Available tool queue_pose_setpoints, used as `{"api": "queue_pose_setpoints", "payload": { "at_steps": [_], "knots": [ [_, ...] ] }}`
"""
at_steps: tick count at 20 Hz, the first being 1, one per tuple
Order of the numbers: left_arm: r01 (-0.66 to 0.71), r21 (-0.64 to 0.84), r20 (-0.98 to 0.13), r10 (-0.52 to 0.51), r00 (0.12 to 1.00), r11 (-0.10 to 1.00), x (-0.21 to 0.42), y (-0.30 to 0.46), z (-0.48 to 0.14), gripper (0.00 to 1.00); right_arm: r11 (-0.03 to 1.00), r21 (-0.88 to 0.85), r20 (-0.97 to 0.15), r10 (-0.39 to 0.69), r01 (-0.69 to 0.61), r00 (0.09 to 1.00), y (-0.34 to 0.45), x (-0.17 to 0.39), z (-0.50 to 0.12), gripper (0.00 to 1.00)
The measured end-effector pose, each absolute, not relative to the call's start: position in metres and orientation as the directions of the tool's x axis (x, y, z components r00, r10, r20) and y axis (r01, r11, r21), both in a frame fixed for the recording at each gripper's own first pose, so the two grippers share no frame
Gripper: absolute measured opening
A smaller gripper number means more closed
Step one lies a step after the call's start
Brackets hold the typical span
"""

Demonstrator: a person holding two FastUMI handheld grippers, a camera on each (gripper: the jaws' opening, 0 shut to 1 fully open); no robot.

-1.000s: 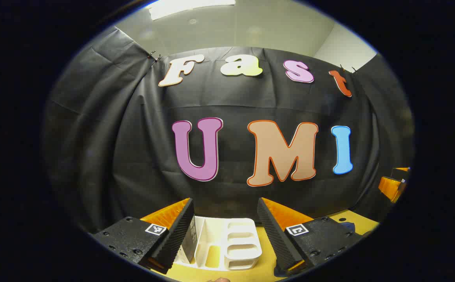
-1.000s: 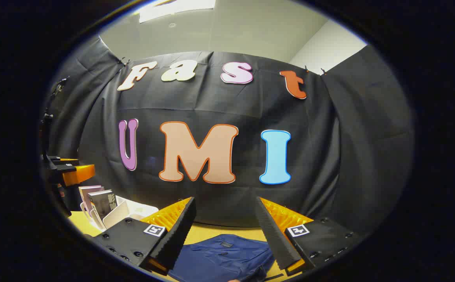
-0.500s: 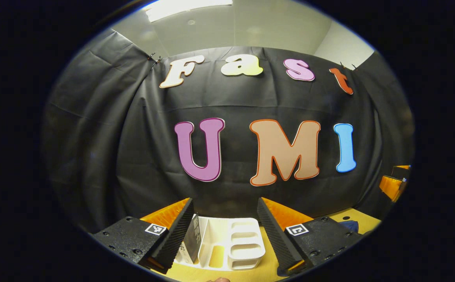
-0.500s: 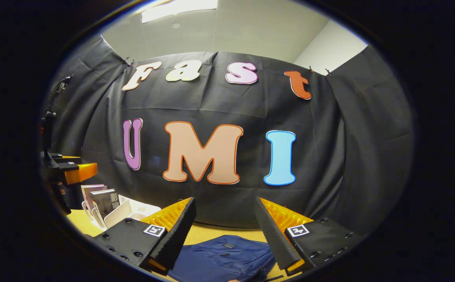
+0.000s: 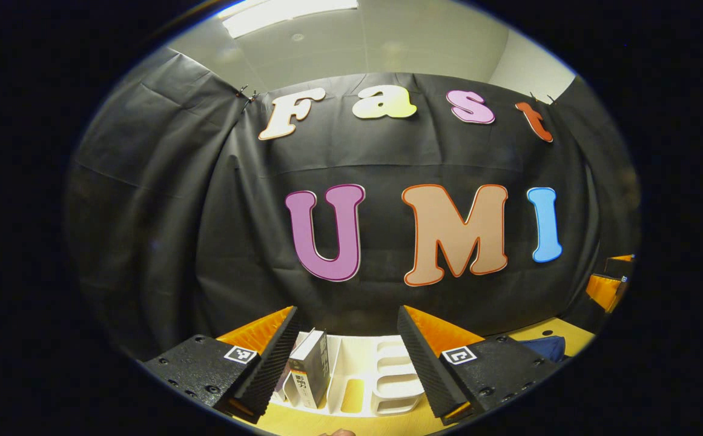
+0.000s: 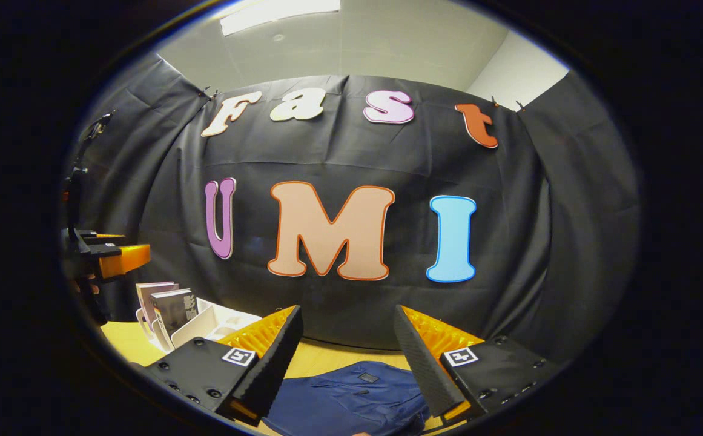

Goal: Open the schoolbag, grab two books from the bookshelf and put them into the schoolbag.

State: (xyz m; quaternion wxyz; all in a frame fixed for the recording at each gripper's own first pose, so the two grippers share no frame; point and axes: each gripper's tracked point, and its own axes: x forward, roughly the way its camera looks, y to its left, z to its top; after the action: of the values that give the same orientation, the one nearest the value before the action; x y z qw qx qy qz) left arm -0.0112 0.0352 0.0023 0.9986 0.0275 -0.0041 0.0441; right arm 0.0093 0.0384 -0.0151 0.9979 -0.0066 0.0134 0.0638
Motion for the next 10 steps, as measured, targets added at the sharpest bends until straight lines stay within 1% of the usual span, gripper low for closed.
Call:
{"api": "queue_pose_setpoints", "payload": {
  "at_steps": [8, 10],
  "knots": [
    [-0.095, 0.050, 0.001, 0.095, 0.996, 0.994, -0.009, 0.036, -0.002, 0.92, 0.988, -0.031, -0.040, 0.149, -0.151, 0.988, 0.044, 0.010, -0.024, 0.96],
    [-0.096, 0.048, -0.001, 0.096, 0.995, 0.994, -0.008, 0.037, -0.003, 0.94, 0.984, -0.049, -0.050, 0.170, -0.173, 0.984, 0.049, 0.010, -0.027, 0.96]
  ]
}}
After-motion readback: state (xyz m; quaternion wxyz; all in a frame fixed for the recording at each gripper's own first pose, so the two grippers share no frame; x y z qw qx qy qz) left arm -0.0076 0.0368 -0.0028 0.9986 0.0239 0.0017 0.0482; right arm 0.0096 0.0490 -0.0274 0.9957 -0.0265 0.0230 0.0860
